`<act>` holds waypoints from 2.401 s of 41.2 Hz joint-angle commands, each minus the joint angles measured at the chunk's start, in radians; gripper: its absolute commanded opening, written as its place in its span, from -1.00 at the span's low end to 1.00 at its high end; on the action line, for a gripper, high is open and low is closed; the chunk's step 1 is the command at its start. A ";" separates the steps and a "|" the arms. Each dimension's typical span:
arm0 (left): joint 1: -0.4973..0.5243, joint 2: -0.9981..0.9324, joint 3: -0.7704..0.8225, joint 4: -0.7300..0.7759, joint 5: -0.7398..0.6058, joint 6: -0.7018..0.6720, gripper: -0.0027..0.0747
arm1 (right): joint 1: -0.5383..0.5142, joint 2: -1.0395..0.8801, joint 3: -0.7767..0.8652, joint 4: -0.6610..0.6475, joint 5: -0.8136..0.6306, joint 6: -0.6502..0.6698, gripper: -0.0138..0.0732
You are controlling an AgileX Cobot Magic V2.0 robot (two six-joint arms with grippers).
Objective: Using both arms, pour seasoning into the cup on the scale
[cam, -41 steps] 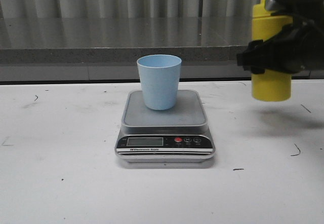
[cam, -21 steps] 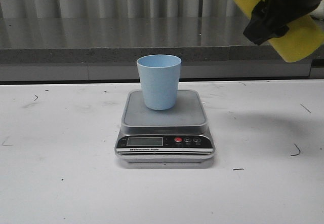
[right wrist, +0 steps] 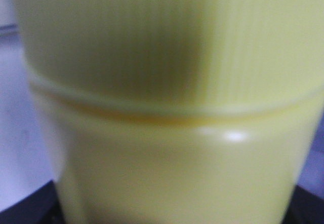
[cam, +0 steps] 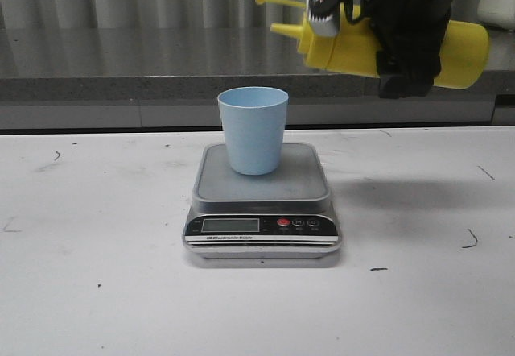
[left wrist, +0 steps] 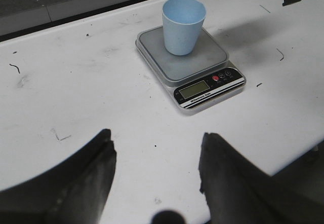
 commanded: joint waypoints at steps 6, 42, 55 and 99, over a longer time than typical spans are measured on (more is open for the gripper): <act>-0.007 0.003 -0.025 0.003 -0.070 -0.004 0.01 | 0.067 0.009 -0.044 -0.310 0.060 0.042 0.15; -0.007 0.003 -0.025 0.003 -0.070 -0.004 0.01 | 0.103 0.031 -0.044 -0.645 0.107 0.225 0.15; -0.007 0.003 -0.025 0.003 -0.070 -0.004 0.01 | 0.103 0.020 -0.044 -0.645 0.083 0.668 0.15; -0.007 0.003 -0.025 0.003 -0.070 -0.004 0.01 | -0.533 -0.426 0.523 -0.532 -1.046 1.474 0.15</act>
